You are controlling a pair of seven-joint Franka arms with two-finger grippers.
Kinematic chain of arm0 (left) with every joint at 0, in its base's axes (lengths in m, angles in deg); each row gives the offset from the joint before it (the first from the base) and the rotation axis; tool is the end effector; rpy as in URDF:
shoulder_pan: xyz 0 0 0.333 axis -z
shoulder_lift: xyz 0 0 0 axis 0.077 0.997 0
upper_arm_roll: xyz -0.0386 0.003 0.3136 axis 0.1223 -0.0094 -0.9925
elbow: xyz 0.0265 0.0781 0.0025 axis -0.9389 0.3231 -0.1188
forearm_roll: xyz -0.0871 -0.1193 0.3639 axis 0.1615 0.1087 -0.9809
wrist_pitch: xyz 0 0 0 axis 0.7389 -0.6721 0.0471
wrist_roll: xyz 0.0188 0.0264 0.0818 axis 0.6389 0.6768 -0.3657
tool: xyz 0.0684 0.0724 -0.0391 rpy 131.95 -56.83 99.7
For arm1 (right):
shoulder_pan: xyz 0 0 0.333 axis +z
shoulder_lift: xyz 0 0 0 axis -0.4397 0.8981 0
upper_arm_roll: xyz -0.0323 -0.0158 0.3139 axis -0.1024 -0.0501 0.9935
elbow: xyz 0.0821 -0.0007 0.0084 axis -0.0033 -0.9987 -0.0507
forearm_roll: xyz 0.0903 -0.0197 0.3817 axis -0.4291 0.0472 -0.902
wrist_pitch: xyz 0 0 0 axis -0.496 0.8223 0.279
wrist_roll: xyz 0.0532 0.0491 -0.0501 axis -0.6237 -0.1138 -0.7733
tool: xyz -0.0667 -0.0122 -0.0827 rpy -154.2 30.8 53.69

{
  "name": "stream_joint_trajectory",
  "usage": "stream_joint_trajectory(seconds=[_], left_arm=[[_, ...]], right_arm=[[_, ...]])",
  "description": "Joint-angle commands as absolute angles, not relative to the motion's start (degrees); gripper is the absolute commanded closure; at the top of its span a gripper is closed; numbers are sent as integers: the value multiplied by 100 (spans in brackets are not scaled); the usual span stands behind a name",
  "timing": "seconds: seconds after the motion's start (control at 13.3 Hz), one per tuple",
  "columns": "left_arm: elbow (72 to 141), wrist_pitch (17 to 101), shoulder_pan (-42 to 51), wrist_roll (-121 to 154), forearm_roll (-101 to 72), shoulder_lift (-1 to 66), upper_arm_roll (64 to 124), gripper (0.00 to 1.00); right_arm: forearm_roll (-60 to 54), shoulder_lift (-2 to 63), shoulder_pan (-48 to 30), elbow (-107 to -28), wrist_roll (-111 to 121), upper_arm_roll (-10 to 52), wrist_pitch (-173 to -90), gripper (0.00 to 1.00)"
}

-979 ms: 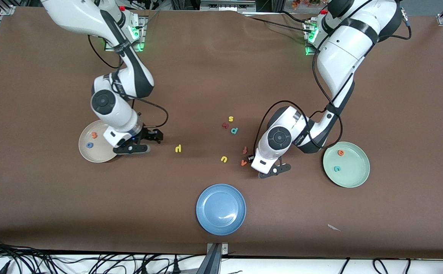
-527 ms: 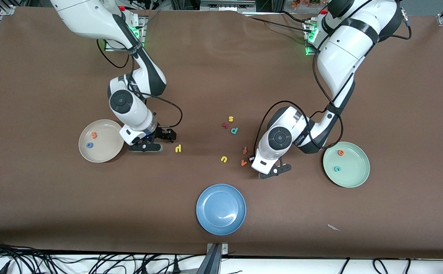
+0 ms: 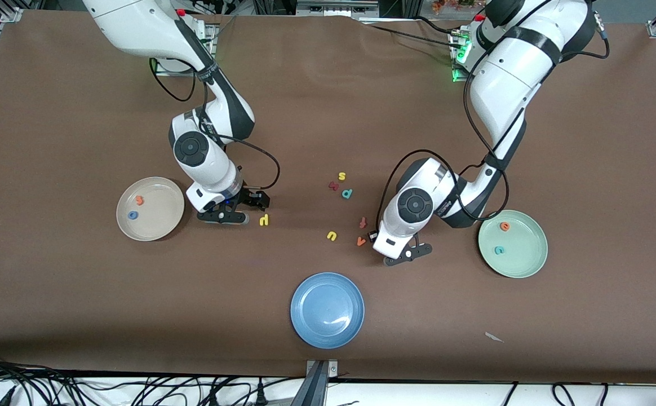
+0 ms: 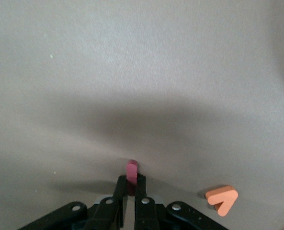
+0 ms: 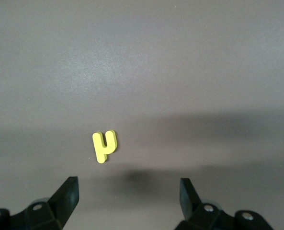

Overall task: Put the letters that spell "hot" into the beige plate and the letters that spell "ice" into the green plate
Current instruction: 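Carry the l toward the green plate while the right gripper nears the yellow u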

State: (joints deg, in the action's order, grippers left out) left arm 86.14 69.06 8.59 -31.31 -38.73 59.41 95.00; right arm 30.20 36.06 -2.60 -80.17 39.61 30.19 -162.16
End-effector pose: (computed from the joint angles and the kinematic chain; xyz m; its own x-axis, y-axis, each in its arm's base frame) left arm 0.6448 -0.3395 0.1800 0.9410 0.3322 -0.0639 0.3338 -0.9425 0.0151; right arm 0.5615 0.2863 0.2224 0.9943 -0.0989 0.0389 -0.0946 -0.9904 -0.1011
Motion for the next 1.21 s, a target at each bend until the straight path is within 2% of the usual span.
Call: stream_joint_trajectory(seconds=[0.0,0.38,0.83,1.13], left_arm=[[8530,6588,711,-2657,-3957,5759,9451,100],[8627,5665,96,-1128,-3966,5433,9469,100],[9074,5620,-800,551,-3975,4985,9478,100],[9207,5628,-1372,2062,-4106,4967,9451,100]], right_arm=[[2965,3713,-183,-7858,4131,3029,-16246,6],[3078,3906,-34,-7814,4070,3020,-16483,8],[4326,4196,-16,-7541,3824,3020,-16509,12],[4397,4267,-7,-7541,3745,3020,-16826,10]])
